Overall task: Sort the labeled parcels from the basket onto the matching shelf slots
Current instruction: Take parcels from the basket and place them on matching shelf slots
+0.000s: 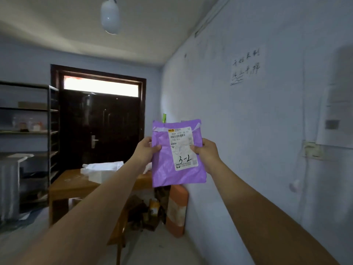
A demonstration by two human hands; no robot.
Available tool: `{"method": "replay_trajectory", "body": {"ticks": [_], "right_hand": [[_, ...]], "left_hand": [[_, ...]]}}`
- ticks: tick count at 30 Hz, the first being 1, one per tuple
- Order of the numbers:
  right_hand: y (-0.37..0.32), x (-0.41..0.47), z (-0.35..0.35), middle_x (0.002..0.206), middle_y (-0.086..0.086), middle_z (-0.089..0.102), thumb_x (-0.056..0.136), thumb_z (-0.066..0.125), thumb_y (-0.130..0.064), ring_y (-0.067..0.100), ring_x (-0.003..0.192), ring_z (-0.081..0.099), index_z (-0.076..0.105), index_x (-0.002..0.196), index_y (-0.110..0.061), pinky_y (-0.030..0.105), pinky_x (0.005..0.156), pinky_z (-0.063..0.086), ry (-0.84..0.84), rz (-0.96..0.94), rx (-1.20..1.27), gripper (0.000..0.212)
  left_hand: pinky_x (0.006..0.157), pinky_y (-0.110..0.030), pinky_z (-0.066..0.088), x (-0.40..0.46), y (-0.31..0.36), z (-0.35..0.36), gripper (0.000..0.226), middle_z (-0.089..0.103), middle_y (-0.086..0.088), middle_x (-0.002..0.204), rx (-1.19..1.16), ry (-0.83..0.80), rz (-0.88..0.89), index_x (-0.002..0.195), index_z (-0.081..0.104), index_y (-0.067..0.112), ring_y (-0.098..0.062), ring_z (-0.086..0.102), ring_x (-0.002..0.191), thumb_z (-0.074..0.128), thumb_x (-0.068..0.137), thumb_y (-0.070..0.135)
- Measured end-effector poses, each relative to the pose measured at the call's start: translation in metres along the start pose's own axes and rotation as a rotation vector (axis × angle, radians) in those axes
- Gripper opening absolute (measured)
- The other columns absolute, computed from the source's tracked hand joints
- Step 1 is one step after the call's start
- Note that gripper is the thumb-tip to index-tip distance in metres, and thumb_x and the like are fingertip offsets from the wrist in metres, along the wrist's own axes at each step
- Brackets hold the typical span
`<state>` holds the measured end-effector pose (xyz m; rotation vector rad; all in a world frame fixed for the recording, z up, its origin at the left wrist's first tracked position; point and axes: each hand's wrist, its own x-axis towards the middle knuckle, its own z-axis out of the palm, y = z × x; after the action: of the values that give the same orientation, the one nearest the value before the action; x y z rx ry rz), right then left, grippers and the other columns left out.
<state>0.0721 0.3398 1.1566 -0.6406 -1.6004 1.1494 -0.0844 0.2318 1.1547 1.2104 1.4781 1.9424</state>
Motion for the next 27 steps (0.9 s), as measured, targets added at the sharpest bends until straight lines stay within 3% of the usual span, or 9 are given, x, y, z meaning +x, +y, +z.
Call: {"method": "replay_trajectory", "body": {"ticks": [7, 11, 18, 21, 25, 27], "right_hand": [[-0.037, -0.036, -0.097, 0.104, 0.011, 0.068, 0.086, 0.057, -0.003, 0.027, 0.094, 0.065, 0.066, 0.102, -0.004, 0.036, 0.082, 0.054, 0.321, -0.098, -0.359, 0.017], [-0.060, -0.073, -0.141, 0.103, 0.010, 0.066, 0.088, 0.054, -0.008, 0.022, 0.088, 0.061, 0.062, 0.097, -0.006, 0.026, 0.070, 0.042, 0.476, -0.098, -0.572, 0.012], [-0.090, -0.161, -0.181, 0.114, 0.015, 0.064, 0.092, 0.053, -0.011, 0.030, 0.105, 0.060, 0.058, 0.111, -0.002, 0.029, 0.079, 0.043, 0.724, 0.016, -0.742, 0.021], [-0.101, -0.199, -0.192, 0.109, 0.017, 0.063, 0.094, 0.050, -0.013, 0.031, 0.100, 0.060, 0.053, 0.098, -0.006, 0.032, 0.075, 0.044, 0.805, 0.068, -0.853, 0.008], [-0.125, -0.248, -0.203, 0.096, 0.014, 0.060, 0.093, 0.051, -0.012, 0.027, 0.084, 0.054, 0.052, 0.089, -0.003, 0.029, 0.066, 0.041, 0.868, 0.110, -0.966, 0.010], [-0.140, -0.270, -0.210, 0.078, 0.005, 0.051, 0.093, 0.052, -0.013, 0.023, 0.076, 0.047, 0.039, 0.070, -0.013, 0.028, 0.054, 0.034, 0.897, 0.107, -1.010, 0.027]], "left_hand": [[0.072, -0.038, 0.057, -0.012, -0.008, 0.097, 0.039, 0.067, -0.007, 0.111, -0.017, -0.374, -0.055, 0.119, 0.055, 0.007, -0.027, 0.065, 0.098, 0.067, 0.083, 0.004], [0.062, -0.031, 0.052, -0.038, 0.002, 0.149, 0.036, 0.065, -0.007, 0.107, -0.119, -0.491, 0.003, 0.116, 0.056, 0.009, -0.019, 0.064, 0.084, 0.064, 0.083, -0.003], [0.077, -0.038, 0.051, -0.096, 0.027, 0.196, 0.034, 0.063, -0.008, 0.105, -0.167, -0.683, 0.024, 0.115, 0.058, 0.008, -0.027, 0.061, 0.091, 0.065, 0.083, 0.000], [0.079, -0.037, 0.051, -0.127, 0.033, 0.209, 0.034, 0.063, -0.009, 0.106, -0.222, -0.765, 0.006, 0.115, 0.058, 0.006, -0.027, 0.061, 0.092, 0.065, 0.083, -0.003], [0.082, -0.037, 0.050, -0.165, 0.043, 0.224, 0.035, 0.064, -0.012, 0.110, -0.285, -0.866, -0.026, 0.116, 0.059, 0.004, -0.027, 0.061, 0.094, 0.063, 0.083, -0.006], [0.082, -0.036, 0.050, -0.182, 0.050, 0.232, 0.034, 0.064, -0.012, 0.111, -0.311, -0.911, -0.032, 0.116, 0.060, 0.005, -0.026, 0.061, 0.094, 0.062, 0.084, -0.006]]}}
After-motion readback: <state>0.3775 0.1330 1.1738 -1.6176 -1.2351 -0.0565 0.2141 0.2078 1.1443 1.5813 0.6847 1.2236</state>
